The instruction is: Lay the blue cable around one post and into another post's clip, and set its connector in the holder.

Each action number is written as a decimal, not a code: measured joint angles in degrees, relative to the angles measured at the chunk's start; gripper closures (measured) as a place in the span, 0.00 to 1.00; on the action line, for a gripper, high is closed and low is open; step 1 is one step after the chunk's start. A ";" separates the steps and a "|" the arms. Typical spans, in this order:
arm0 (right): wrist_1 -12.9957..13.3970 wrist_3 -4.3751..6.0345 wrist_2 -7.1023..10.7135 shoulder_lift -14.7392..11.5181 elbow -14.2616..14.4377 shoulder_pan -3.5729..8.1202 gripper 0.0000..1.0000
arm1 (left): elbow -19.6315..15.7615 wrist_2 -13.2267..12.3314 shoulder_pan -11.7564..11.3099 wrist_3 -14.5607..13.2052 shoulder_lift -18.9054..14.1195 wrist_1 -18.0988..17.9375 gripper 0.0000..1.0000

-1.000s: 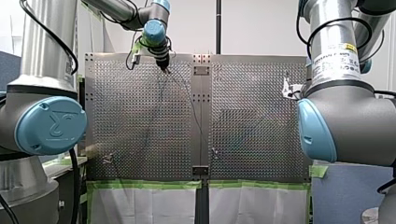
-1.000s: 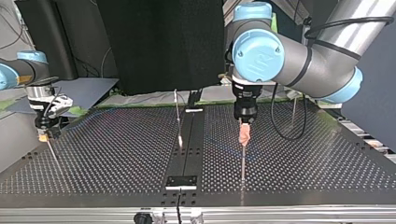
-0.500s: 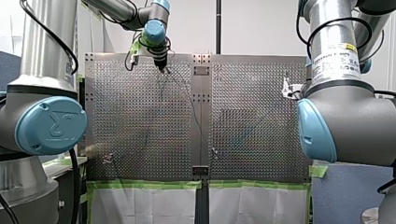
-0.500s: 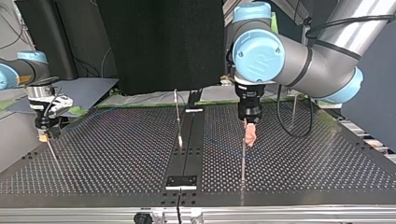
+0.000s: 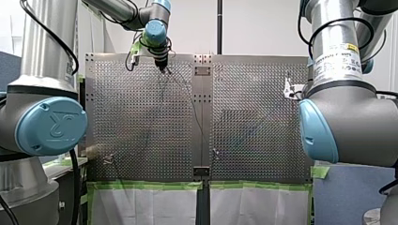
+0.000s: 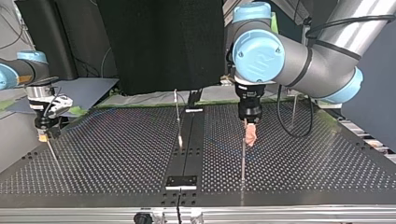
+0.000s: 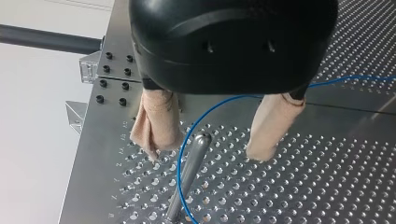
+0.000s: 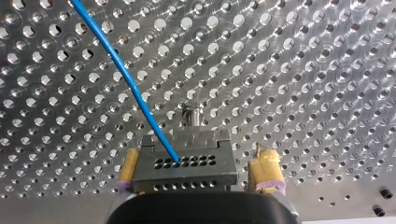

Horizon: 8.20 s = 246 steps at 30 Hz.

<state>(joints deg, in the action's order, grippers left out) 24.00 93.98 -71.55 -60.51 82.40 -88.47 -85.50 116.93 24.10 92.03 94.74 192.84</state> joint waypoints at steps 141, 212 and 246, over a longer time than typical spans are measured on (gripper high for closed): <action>-0.11 0.24 -0.12 0.05 0.02 -0.17 0.00 | -53.51 -12.22 2.57 0.29 1.09 -53.26 0.00; -0.86 -0.31 -0.50 0.25 0.01 -0.28 0.00 | -54.14 -12.39 2.31 0.99 1.08 -75.33 0.00; -0.79 -0.56 -0.35 0.25 0.01 -0.96 0.00 | -54.14 -12.83 2.29 1.22 1.09 -75.31 0.00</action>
<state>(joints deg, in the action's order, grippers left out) 23.21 93.41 -71.90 -60.26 82.41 -89.43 -139.64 104.10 26.39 93.25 95.83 117.53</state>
